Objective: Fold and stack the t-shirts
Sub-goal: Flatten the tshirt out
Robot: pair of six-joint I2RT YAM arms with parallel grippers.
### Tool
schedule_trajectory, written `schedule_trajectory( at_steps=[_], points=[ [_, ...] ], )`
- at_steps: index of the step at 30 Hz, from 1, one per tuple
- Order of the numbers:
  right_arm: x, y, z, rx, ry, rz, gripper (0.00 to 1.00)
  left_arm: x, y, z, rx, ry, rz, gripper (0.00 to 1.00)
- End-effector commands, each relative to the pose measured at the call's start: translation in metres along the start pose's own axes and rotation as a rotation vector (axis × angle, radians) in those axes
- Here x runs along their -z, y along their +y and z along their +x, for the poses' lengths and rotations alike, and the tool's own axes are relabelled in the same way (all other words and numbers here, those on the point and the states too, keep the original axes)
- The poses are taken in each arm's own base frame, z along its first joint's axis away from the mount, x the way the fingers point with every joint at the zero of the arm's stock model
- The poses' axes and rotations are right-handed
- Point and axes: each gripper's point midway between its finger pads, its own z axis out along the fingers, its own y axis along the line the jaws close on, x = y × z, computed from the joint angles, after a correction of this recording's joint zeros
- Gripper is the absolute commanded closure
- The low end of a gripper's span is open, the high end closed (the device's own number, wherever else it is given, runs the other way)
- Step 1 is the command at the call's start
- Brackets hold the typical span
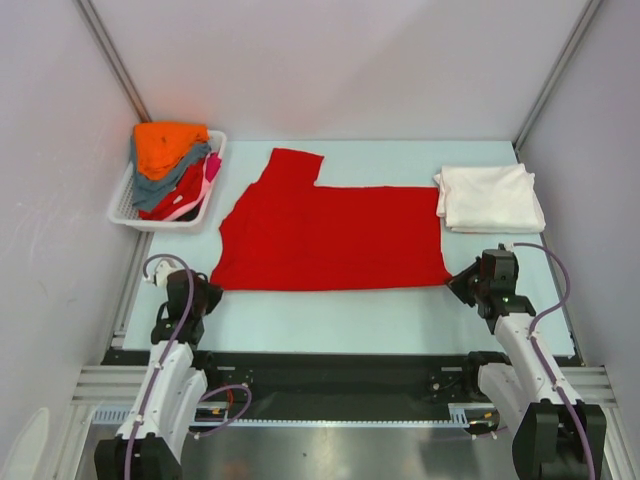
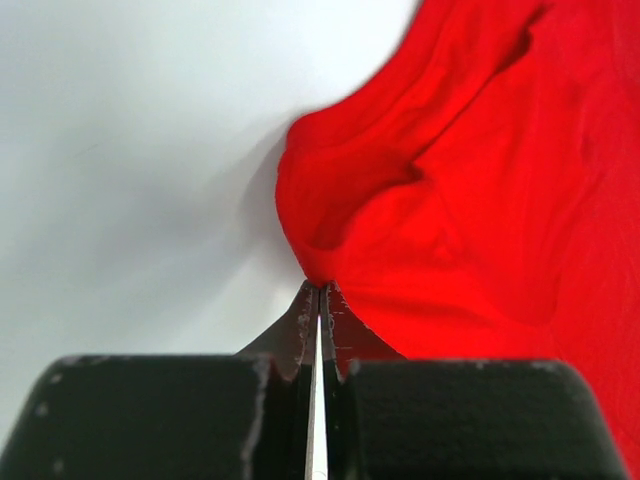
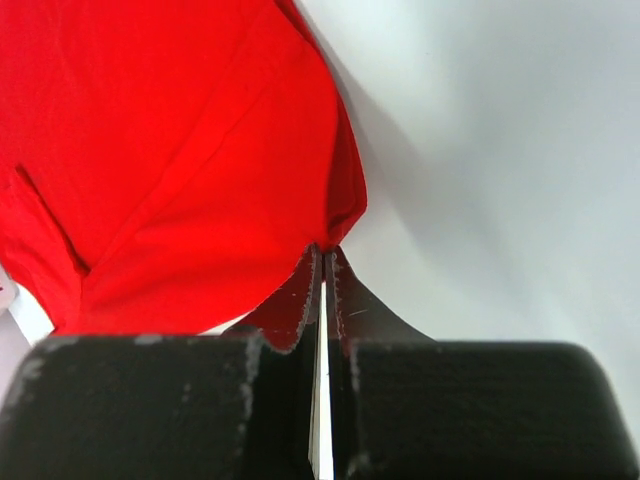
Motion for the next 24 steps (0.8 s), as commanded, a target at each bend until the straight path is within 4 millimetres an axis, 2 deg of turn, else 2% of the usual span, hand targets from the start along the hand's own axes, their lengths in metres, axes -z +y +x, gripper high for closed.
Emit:
schedule_trajectory(
  at_steps=[1,5,7,9,10,11,12,13,15,18,20,21,22,24],
  points=[
    [0.001,-0.012,-0.003,0.010,-0.028,0.057,1.00,0.001,0.010,-0.007,0.018,-0.034,-0.063,0.98],
    [0.001,-0.016,-0.004,0.014,-0.038,0.077,1.00,0.002,0.006,-0.014,0.000,-0.042,-0.067,0.94],
    [0.001,-0.017,-0.003,0.017,-0.029,0.080,1.00,0.002,0.003,-0.014,-0.012,-0.027,-0.063,0.86],
    [0.000,-0.017,0.001,0.020,-0.012,0.076,0.90,0.002,0.002,-0.010,-0.018,-0.008,-0.058,0.79],
    [0.000,-0.017,0.001,0.020,-0.011,0.074,0.73,0.002,0.001,-0.011,-0.019,-0.010,-0.055,0.71],
    [0.001,-0.017,0.001,0.021,-0.011,0.074,0.66,0.003,-0.001,-0.013,-0.019,-0.016,-0.047,0.66],
    [0.001,-0.016,0.001,0.024,-0.015,0.071,0.61,0.005,-0.004,-0.015,-0.021,-0.019,-0.036,0.54],
    [0.002,-0.013,-0.003,0.026,-0.024,0.061,0.53,0.007,-0.008,-0.019,-0.028,-0.031,-0.022,0.49],
    [0.003,-0.009,-0.007,0.041,-0.035,0.051,0.52,0.013,-0.015,-0.026,-0.030,-0.056,0.009,0.41],
    [0.004,0.010,-0.019,0.068,-0.057,0.014,0.52,0.024,-0.032,-0.038,-0.045,-0.091,0.078,0.35],
    [0.004,0.031,-0.018,0.127,-0.049,-0.026,0.53,0.030,-0.047,-0.042,-0.048,-0.090,0.134,0.33],
    [0.003,0.047,-0.025,0.149,-0.050,-0.047,0.55,0.032,-0.052,-0.044,-0.051,-0.090,0.153,0.30],
    [0.001,0.050,-0.029,0.168,-0.061,-0.028,0.55,0.035,-0.061,-0.047,-0.058,-0.093,0.181,0.29],
    [-0.003,0.074,-0.038,0.207,-0.071,-0.055,0.56,0.038,-0.080,-0.053,-0.070,-0.096,0.249,0.23]
  ],
)
